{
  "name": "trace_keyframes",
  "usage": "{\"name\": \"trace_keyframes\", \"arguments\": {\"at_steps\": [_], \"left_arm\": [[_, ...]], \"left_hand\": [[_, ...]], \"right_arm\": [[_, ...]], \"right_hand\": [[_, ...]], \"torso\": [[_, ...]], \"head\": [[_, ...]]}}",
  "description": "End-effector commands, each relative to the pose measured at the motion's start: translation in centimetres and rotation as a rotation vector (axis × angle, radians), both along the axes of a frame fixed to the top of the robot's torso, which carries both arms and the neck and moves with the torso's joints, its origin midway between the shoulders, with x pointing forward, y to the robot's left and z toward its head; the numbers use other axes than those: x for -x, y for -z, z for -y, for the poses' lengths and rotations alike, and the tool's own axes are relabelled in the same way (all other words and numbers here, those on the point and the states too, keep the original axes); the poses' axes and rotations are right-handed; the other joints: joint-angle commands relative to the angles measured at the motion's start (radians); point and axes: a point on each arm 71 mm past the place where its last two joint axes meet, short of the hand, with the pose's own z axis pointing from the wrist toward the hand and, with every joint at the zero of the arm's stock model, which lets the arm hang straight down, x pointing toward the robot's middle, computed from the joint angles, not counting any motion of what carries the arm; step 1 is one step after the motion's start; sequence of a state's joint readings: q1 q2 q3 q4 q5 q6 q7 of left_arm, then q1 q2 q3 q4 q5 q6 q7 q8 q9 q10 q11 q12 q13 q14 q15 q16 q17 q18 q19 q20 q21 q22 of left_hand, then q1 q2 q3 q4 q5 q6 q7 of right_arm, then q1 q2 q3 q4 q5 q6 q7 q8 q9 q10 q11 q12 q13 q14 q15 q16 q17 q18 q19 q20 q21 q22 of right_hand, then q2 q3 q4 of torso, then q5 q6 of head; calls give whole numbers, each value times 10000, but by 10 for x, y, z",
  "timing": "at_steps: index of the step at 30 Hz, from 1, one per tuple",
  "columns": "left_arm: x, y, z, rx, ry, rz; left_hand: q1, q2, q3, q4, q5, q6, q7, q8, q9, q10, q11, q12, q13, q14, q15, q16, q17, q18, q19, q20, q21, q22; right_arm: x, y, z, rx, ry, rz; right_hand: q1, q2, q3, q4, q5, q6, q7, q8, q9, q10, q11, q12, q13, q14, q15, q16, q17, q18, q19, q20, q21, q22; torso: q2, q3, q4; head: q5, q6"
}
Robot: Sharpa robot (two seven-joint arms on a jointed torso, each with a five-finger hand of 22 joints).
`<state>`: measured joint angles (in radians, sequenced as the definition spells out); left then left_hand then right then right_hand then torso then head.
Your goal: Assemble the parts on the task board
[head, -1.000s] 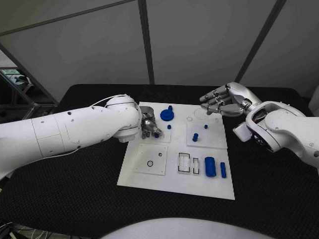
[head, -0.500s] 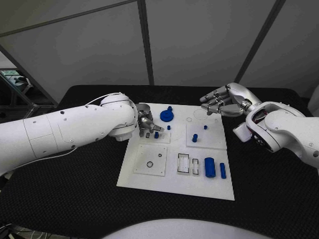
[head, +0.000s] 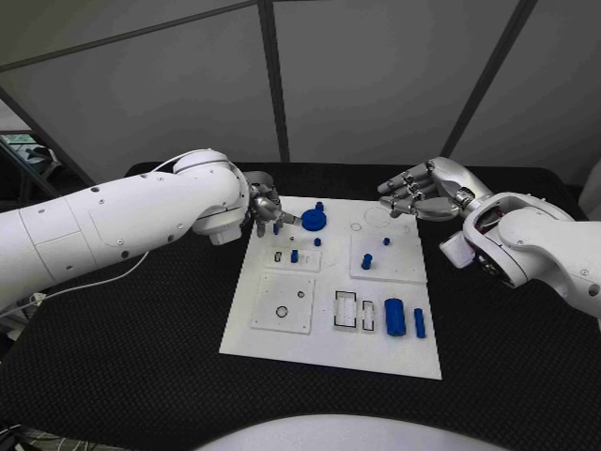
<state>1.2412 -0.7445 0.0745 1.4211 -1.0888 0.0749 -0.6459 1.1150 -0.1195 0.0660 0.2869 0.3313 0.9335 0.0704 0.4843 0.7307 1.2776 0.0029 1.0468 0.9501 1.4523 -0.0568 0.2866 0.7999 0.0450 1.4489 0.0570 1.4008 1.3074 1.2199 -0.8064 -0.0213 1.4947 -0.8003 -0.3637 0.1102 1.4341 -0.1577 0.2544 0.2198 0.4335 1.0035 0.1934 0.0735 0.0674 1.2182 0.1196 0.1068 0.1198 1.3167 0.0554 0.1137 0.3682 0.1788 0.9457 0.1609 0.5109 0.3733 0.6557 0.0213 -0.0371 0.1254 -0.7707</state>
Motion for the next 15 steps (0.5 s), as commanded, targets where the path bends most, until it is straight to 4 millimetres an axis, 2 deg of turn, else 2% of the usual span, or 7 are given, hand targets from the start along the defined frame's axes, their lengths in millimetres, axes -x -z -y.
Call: {"name": "trace_keyframes", "arguments": {"at_steps": [1,5,11,15], "left_arm": [[-8,2,-4,-407,93,-721],[-20,4,-9,-516,-113,-811],[-32,9,-13,-799,-274,-916],[-36,12,-14,-1031,-292,-989]], "left_hand": [[162,41,-119,-8,-28,-111,26,-79,-26,-186,8,-158,-177,-8,85,-54,8,166,-112,8,-109,50],[277,299,-192,17,-18,-160,58,-13,10,-374,45,-195,-233,-61,120,-88,2,188,-170,39,-195,-40],[338,371,-596,21,-26,-181,3,413,256,169,8,1089,1061,-64,102,-100,9,189,-163,39,-214,-24],[289,394,-758,37,-35,-209,-13,546,325,218,-4,1306,1258,-47,93,-94,14,179,-135,33,-190,23]], "right_arm": [[-1,-1,-1,-25,0,-23],[-1,-1,-1,41,57,-28],[-1,-1,-1,101,96,-10],[-1,0,-1,109,100,-6]], "right_hand": [[-46,2,3,28,56,-78,-11,-35,6,-50,-26,-52,-16,-5,14,-35,-9,9,-6,51,-50,-18],[-65,0,-1,17,56,15,-55,35,29,62,-73,18,-38,113,-25,-28,10,33,85,42,-63,-35],[-74,1,0,-15,52,133,-124,124,48,241,-150,123,-56,291,-94,-8,48,48,241,-5,-57,-44],[-74,1,0,-15,52,133,-125,125,48,242,-150,124,-56,292,-94,-8,49,48,243,-5,-57,-44]], "torso": [[-1,5,10],[16,1,-18],[23,-6,-6],[27,-6,11]], "head": [[6,3],[70,44],[77,66],[85,62]]}}
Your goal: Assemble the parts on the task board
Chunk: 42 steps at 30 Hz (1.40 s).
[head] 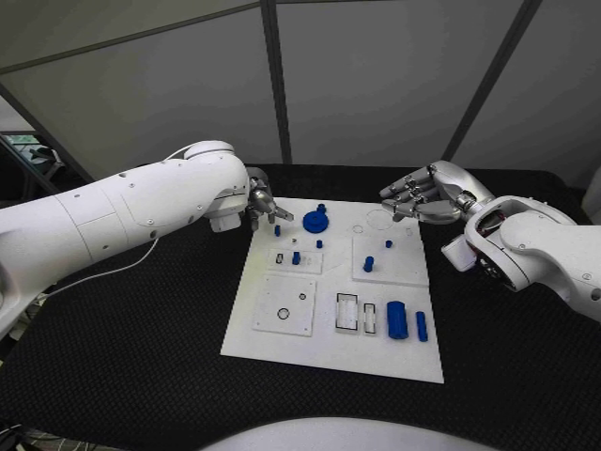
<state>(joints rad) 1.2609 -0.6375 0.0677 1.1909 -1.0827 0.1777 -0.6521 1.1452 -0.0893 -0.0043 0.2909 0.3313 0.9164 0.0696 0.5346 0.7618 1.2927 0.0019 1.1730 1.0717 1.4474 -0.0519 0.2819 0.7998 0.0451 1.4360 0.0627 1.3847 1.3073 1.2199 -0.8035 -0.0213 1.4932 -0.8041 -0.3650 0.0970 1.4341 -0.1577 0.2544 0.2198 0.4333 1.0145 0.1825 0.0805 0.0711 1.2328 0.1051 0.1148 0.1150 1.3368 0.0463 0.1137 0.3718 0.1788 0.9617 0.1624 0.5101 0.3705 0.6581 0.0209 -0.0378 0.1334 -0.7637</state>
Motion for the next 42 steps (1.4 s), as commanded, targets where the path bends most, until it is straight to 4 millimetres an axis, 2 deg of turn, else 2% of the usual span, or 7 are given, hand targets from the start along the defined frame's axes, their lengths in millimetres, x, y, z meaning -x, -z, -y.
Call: {"name": "trace_keyframes", "arguments": {"at_steps": [1,16,30,35,42], "left_arm": [[-2,2,0,-396,305,-314],[-10,11,2,-667,328,-534],[-14,16,2,-715,320,-620],[-15,16,3,-669,364,-593],[-14,18,7,-649,549,-669]], "left_hand": [[-33,101,-101,1,-53,-50,-8,74,29,62,5,73,60,9,42,-45,18,174,4,-27,-18,42],[-89,147,-206,7,-106,-104,-7,127,52,-55,6,-3,-69,19,40,-43,21,167,22,-30,-2,72],[236,381,-219,-56,-83,-197,-7,209,68,-144,5,22,-87,15,41,-51,23,163,36,-31,3,99],[508,555,-184,-88,-65,-223,-15,264,69,-162,-2,53,-84,27,36,-49,27,156,53,-35,19,136],[611,579,-186,-109,-67,-229,-21,281,66,-174,-8,53,-96,35,32,-46,29,153,59,-37,27,152]], "right_arm": [[0,-1,-1,40,28,55],[0,-1,-4,35,-26,49],[0,-1,-4,34,-53,41],[-1,-1,-5,32,-65,41],[0,-1,-5,31,-72,38]], "right_hand": [[-75,1,0,-15,53,24,-16,55,11,96,-5,44,-9,92,-3,-7,12,48,83,-20,-49,-17],[-70,8,6,-20,56,34,-23,63,11,108,-13,51,-13,106,-9,-10,16,48,99,-26,-49,-18],[-62,16,15,-26,59,36,-26,66,11,111,-16,53,-17,111,-13,-13,17,48,108,-31,-50,-19],[-51,23,23,-33,62,36,-28,67,10,111,-19,53,-21,114,-16,-16,18,48,114,-35,-51,-20],[-51,23,23,-33,62,36,-28,67,10,111,-19,53,-21,114,-16,-16,18,48,114,-35,-51,-20]], "torso": [[-4,2,20],[-16,-7,15],[-22,4,20],[-28,10,15],[-32,10,11]], "head": [[13,-18],[55,-88],[61,-119],[68,-133],[67,-136]]}}
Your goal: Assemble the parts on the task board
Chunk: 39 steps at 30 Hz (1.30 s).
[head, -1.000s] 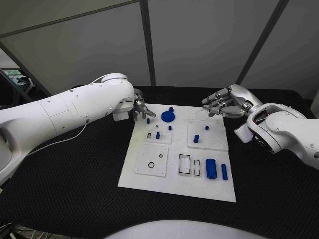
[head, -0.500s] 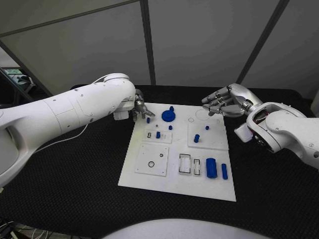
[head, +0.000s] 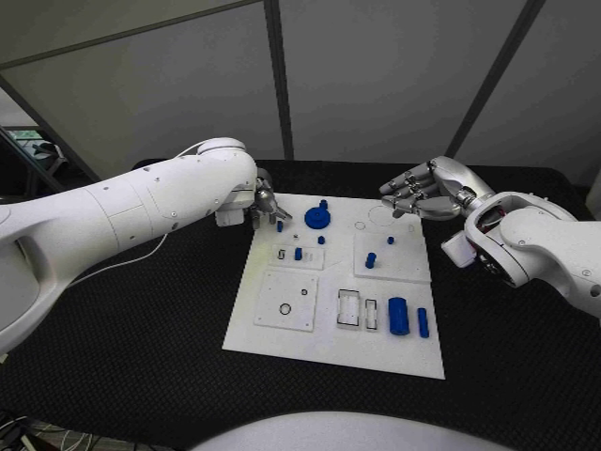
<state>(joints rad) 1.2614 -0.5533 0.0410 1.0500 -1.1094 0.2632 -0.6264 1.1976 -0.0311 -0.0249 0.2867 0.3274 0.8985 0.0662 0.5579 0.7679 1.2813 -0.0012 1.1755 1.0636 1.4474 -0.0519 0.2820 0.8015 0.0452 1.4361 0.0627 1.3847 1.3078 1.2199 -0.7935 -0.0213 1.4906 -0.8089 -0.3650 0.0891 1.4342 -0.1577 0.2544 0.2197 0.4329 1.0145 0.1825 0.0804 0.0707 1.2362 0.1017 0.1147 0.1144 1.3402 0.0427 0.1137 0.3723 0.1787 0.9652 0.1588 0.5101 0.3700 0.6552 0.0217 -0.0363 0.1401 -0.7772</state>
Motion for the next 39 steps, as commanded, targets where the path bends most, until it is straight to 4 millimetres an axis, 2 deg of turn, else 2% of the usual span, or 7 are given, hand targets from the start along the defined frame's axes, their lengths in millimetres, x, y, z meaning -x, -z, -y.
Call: {"name": "trace_keyframes", "arguments": {"at_steps": [1,17,26,29,30,34,39], "left_arm": [[0,0,3,9,302,-59],[0,3,3,-78,352,-210],[0,3,3,-86,373,-239],[1,3,3,-32,399,-263],[1,3,4,22,400,-297],[2,4,5,291,425,-419],[3,5,5,784,299,-735]], "left_hand": [[99,-4,18,-70,-28,-51,14,50,6,-63,22,25,-20,36,32,-46,11,151,60,-38,28,151],[210,13,11,-93,-35,-53,8,62,-3,-68,17,29,-24,41,29,-45,13,148,67,-40,37,169],[565,180,83,-174,-25,-57,-16,83,-38,-71,-4,42,-32,46,15,-48,16,143,78,-52,47,200],[825,317,210,-253,-7,-68,-39,81,-66,-77,-25,40,-41,45,1,-50,18,145,77,-62,41,202],[1063,436,389,-326,19,-96,-57,64,-96,-101,-44,19,-64,38,-11,-56,18,145,75,-72,38,206],[1724,622,1192,-534,51,-193,-71,6,-190,-160,-83,-41,-115,9,-35,-77,18,144,75,-105,36,231],[2085,503,2580,-689,67,-318,-16,38,-214,-225,-73,-168,-257,-18,-6,-98,21,143,72,-107,29,255]], "right_arm": [[0,-1,-1,-9,-37,63],[0,-1,-1,-8,-57,55],[0,-1,-2,-2,-68,42],[0,-1,-2,-2,-72,40],[0,-1,-2,-2,-73,39],[0,-1,-2,-3,-83,39],[-1,-1,-2,-3,-83,40]], "right_hand": [[-52,23,24,-33,67,36,-28,68,13,76,16,54,-14,79,19,-16,13,49,79,1,-52,-15],[-52,23,24,-33,67,36,-28,68,13,76,16,54,-14,79,19,-16,13,49,79,1,-52,-15],[-36,32,40,-47,71,35,-29,70,11,75,14,54,-24,83,16,-27,15,47,93,-7,-56,-17],[-36,32,40,-47,71,35,-29,70,11,75,14,54,-24,83,16,-27,15,47,93,-7,-56,-17],[-36,32,40,-47,71,35,-29,70,11,75,14,54,-24,83,16,-27,15,47,93,-7,-56,-17],[-36,32,40,-47,71,35,-29,70,11,75,14,54,-24,83,16,-27,15,47,93,-7,-56,-17],[-27,36,48,-55,78,34,-30,71,10,75,13,54,-29,85,14,-32,15,46,98,-10,-57,-18]], "torso": [[-3,2,-4],[1,-3,2],[0,-2,1],[-1,-2,1],[0,-3,1],[-3,1,-2],[-1,-3,1]], "head": [[0,0],[3,-13],[15,-27],[11,-36],[14,-33],[23,-34],[32,-46]]}}
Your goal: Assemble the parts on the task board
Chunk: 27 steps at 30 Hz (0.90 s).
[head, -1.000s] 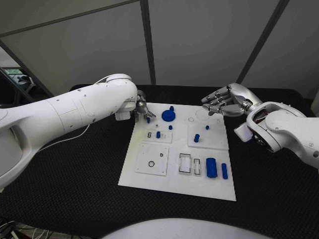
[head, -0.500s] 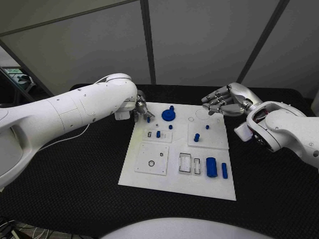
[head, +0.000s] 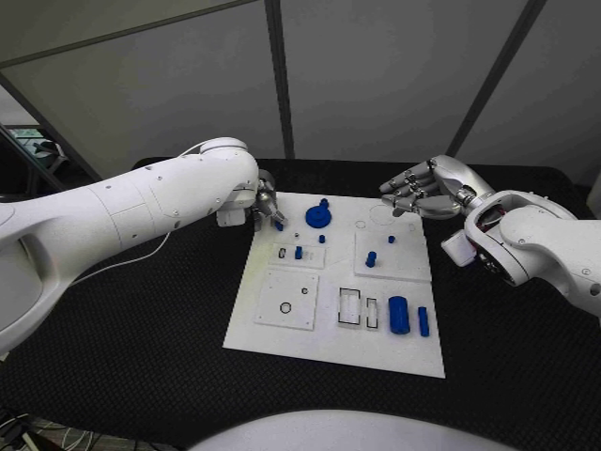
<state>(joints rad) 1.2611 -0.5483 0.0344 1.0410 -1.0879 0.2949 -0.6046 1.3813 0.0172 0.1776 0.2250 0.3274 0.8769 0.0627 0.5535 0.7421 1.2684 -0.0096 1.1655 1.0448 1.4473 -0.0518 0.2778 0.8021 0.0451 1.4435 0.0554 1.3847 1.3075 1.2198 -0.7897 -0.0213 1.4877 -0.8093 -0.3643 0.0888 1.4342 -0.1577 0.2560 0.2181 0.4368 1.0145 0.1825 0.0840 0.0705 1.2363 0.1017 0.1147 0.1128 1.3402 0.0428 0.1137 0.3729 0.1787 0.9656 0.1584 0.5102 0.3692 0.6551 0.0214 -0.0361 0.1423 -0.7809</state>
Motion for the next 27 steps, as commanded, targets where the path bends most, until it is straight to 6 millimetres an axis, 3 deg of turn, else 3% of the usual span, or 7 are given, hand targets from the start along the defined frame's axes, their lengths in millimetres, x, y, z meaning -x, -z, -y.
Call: {"name": "trace_keyframes", "arguments": {"at_steps": [1,5,8,27], "left_arm": [[2,1,2,689,8,-471],[3,1,2,910,-42,-545],[4,1,1,1055,-81,-484],[33,-13,-3,1247,522,614]], "left_hand": [[245,-37,751,-92,66,-124,12,98,52,-113,28,-97,-107,-24,-7,-61,15,141,-1,-25,31,265],[-156,-439,1941,-155,-51,-205,63,287,146,-117,76,-145,-216,-39,23,-76,19,143,-7,8,22,292],[-287,-572,2345,-288,-99,-242,39,360,184,-103,79,-138,-233,-33,18,-75,23,141,-5,14,22,308],[-564,-964,3024,-654,-146,-222,-3,532,247,-29,34,-164,-329,30,-14,-48,41,133,26,-13,44,371]], "right_arm": [[0,-1,-1,-6,-70,44],[0,-1,-1,-6,-71,46],[-1,-1,-2,-6,-72,47],[-2,0,1,20,-33,43]], "right_hand": [[-27,36,31,-38,38,34,-30,35,11,75,12,54,-13,85,14,-32,9,46,94,-6,-58,-10],[-27,36,31,-38,38,34,-30,35,11,75,12,54,-13,85,14,-32,9,46,94,-6,-58,-10],[-27,36,31,-38,38,34,-30,35,11,75,12,54,-13,85,14,-32,9,46,94,-6,-58,-10],[-21,62,58,-42,84,29,-25,37,7,70,17,52,-29,85,15,-50,9,41,104,-12,-66,-14]], "torso": [[0,1,-1],[-1,3,4],[0,3,2],[-10,-2,2]], "head": [[10,-11],[13,-20],[24,-38],[94,-52]]}}
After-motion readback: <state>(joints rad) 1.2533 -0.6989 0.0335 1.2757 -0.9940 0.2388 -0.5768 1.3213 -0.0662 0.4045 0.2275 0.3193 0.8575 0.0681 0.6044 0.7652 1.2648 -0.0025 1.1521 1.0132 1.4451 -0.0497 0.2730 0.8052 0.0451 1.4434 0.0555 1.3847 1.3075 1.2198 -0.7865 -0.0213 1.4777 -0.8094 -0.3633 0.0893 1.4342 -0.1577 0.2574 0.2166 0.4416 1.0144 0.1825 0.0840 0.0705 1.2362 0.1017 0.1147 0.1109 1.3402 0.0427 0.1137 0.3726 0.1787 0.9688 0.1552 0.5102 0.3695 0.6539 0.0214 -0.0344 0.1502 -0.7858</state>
